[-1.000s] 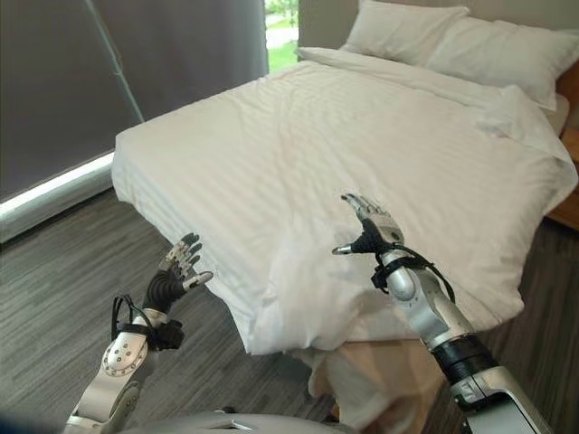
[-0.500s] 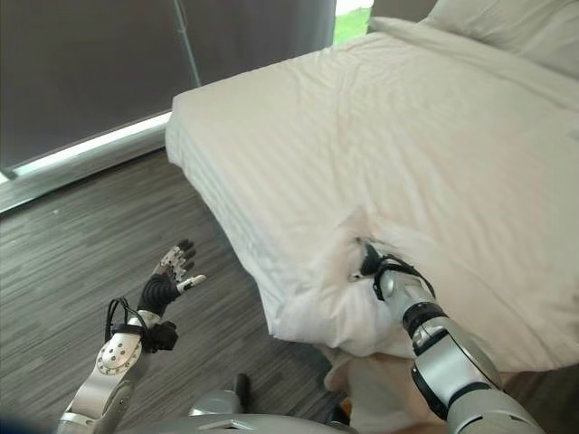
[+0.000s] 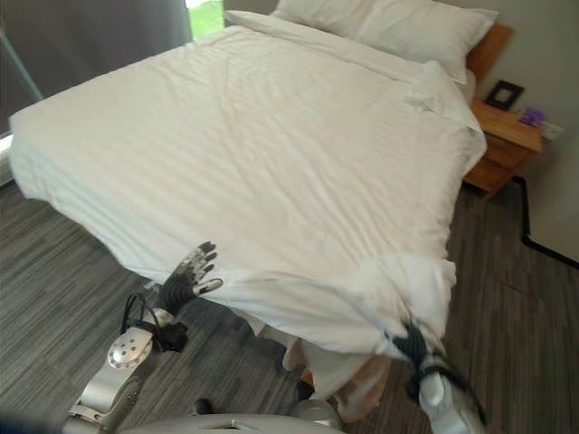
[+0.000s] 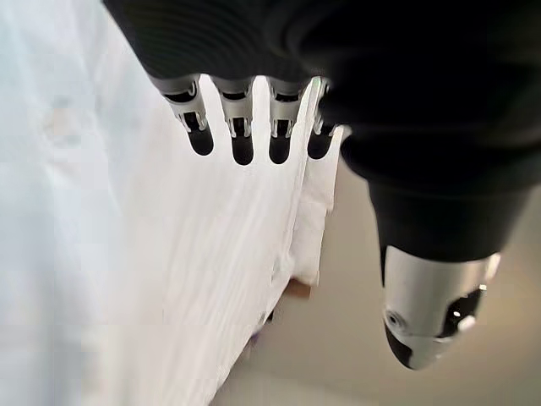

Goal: Making the bed.

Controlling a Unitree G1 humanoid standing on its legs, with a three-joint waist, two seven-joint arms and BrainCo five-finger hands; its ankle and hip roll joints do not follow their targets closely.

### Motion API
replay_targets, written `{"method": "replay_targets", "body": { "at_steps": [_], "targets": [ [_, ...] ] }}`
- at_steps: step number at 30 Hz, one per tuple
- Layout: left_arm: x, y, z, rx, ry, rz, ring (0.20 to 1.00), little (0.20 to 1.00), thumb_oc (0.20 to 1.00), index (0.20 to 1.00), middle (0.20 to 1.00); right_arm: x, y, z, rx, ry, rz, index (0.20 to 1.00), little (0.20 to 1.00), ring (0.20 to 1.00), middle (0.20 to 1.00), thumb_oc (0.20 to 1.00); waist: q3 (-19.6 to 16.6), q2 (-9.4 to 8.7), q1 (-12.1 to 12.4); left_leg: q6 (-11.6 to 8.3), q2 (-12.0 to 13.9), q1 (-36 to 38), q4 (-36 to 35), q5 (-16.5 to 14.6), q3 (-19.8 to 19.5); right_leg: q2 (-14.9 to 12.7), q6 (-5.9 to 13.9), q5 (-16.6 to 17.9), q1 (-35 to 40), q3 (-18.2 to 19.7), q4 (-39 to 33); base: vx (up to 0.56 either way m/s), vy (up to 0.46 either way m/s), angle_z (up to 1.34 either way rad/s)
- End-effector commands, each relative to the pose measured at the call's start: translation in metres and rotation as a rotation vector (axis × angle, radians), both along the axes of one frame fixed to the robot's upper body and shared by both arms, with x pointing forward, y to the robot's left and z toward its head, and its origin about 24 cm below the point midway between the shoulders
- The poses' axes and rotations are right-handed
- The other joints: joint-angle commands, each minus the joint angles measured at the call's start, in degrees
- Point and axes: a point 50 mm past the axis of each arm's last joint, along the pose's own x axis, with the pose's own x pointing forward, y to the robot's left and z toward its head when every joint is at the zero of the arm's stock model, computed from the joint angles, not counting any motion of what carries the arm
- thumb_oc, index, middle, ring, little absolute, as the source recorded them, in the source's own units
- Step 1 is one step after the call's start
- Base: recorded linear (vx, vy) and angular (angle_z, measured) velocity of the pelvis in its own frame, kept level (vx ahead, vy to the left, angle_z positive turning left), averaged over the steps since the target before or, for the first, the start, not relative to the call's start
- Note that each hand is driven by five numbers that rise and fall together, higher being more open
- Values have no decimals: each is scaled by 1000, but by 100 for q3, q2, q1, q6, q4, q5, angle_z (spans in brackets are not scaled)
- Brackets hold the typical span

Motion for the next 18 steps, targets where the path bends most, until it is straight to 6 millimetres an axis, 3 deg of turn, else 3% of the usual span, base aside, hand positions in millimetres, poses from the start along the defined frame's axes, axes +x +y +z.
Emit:
{"method": "replay_targets", "body": {
  "at_steps": [1, 2, 4, 5, 6, 7, 8, 11, 14, 15, 17, 18],
  "targets": [
    [7, -2, 14, 41, -98, -34, 1000, 1000, 1000, 1000, 1000, 31, -20, 14, -45, -90, -61, 200, 200, 200, 200, 200, 201, 49, 118, -151, 148, 162, 76, -264, -203, -619, 464, 229, 195, -697, 136, -41, 168, -31],
    [8, -7, 15, 39, -102, -49, 1000, 1000, 1000, 1000, 1000, 16, -11, 0, 0, -27, -93, 200, 200, 200, 200, 200, 220, 64, 55, -138, 124, 171, 76, -288, -162, -639, 485, 256, 159, -657, 148, -41, 148, -69],
    [16, -24, 21, 23, -139, -102, 1000, 1000, 1000, 1000, 1000, -42, 18, -42, 166, 192, -307, 200, 200, 200, 200, 200, 364, 148, -181, -86, 24, 159, 76, -334, -109, -677, 515, 358, -18, -498, 248, -97, 200, -63],
    [18, -28, 23, 18, -148, -116, 1000, 1000, 1000, 1000, 1000, -55, 25, -49, 188, 254, -342, 1000, 1000, 1000, 1000, 1000, 410, 183, -223, -60, 0, 171, 76, -352, -79, -675, 514, 376, -98, -472, 341, -74, 125, -2],
    [18, -28, 24, 19, -149, -116, 1000, 1000, 1000, 1000, 1000, -54, 25, -49, 190, 252, -343, 1000, 1000, 1000, 1000, 1000, 416, 180, -213, -58, 1, 171, 76, -356, -71, -673, 514, 369, -113, -460, 358, -110, 112, 4],
    [22, -29, 26, 16, -160, -117, 1000, 1000, 1000, 1000, 1000, -74, 31, -59, 202, 377, -394, 1000, 1000, 1000, 1000, 1000, 522, 265, -218, 0, -27, 192, 76, -391, 54, -654, 508, 367, -292, -538, 693, -84, 75, 4],
    [22, -28, 27, 16, -161, -117, 1000, 1000, 1000, 1000, 1000, -73, 31, -59, 202, 375, -394, 1000, 1000, 1000, 1000, 1000, 527, 267, -209, 0, -25, 189, 76, -394, 64, -651, 507, 358, -314, -525, 717, -113, 120, -2],
    [21, -25, 27, 14, -156, -104, 1000, 1000, 1000, 1000, 1000, -100, 28, -63, 182, 491, -477, 1000, 1000, 1000, 1000, 1000, 586, 339, -143, 20, -39, 213, 76, -374, 275, -599, 482, 286, -353, -782, 1053, -29, 86, -27],
    [17, -13, 25, 6, -134, -62, 1000, 1000, 1000, 1000, 1000, -151, 10, -57, 144, 625, -636, 1000, 1000, 1000, 1000, 1000, 558, 346, -111, 5, -71, 253, 76, -355, 323, -602, 454, 183, -166, -927, 891, 12, 47, -20],
    [17, -13, 25, 6, -134, -62, 1000, 1000, 1000, 1000, 1000, -151, 10, -57, 144, 625, -636, 1000, 1000, 1000, 1000, 1000, 558, 346, -111, 5, -71, 253, 76, -355, 323, -602, 454, 183, -166, -927, 891, 0, 0, 0],
    [7, -1, 13, -10, -65, -17, 1000, 1000, 1000, 1000, 1000, -179, -18, -45, 92, 679, -753, 1000, 1000, 1000, 1000, 1000, 489, 300, -78, -11, -66, 320, 76, -326, 339, -632, 439, 247, -38, -1062, 778, 8, -34, 11],
    [5, 0, 11, -10, -54, -15, 1000, 1000, 1000, 1000, 1000, -181, -27, -41, 81, 673, -787, 1000, 1000, 1000, 1000, 1000, 482, 289, -72, -10, -69, 326, 76, -328, 337, -632, 442, 266, -42, -1090, 814, 0, 0, 0]
  ]
}}
